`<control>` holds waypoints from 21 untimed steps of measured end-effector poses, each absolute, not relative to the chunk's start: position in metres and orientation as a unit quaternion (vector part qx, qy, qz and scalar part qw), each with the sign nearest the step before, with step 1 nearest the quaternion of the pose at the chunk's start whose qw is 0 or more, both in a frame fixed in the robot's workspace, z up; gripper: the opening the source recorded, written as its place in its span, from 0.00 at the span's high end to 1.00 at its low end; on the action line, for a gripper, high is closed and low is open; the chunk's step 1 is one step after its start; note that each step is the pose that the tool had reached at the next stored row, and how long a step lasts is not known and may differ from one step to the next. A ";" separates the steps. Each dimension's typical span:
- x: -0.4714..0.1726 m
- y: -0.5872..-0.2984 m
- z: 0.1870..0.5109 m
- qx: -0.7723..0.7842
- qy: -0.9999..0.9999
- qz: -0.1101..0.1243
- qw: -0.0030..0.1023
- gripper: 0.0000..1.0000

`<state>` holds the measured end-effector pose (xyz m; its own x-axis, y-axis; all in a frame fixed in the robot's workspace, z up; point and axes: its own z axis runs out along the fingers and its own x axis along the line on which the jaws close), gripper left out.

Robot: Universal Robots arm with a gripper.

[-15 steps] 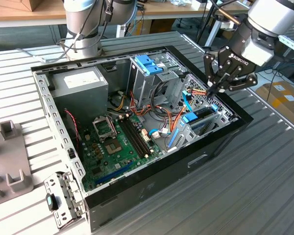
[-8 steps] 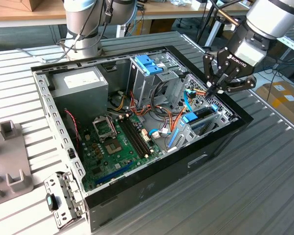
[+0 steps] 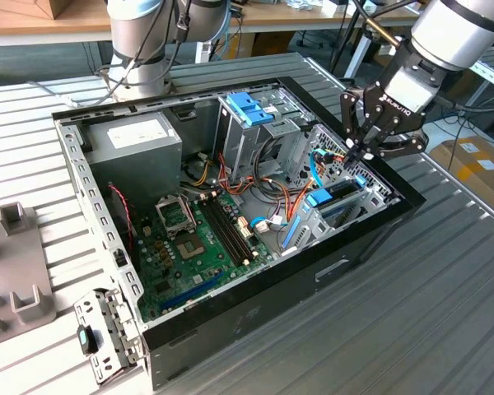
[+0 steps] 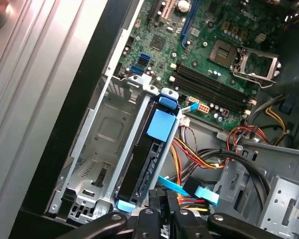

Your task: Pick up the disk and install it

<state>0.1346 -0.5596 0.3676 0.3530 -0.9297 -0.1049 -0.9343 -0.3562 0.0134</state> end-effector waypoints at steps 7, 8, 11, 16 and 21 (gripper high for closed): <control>0.135 -0.560 0.365 -0.791 0.609 0.046 0.027 0.83; 0.135 -0.560 0.364 -0.787 0.615 0.046 0.027 0.83; 0.135 -0.560 0.364 -0.773 0.632 0.045 0.028 0.83; 0.135 -0.560 0.362 -0.744 0.666 0.044 0.030 0.83; 0.135 -0.560 0.361 -0.715 0.697 0.042 0.032 0.83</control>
<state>0.1346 -0.5596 0.3615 0.0251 -0.9942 -0.1050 -0.9996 -0.0267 0.0134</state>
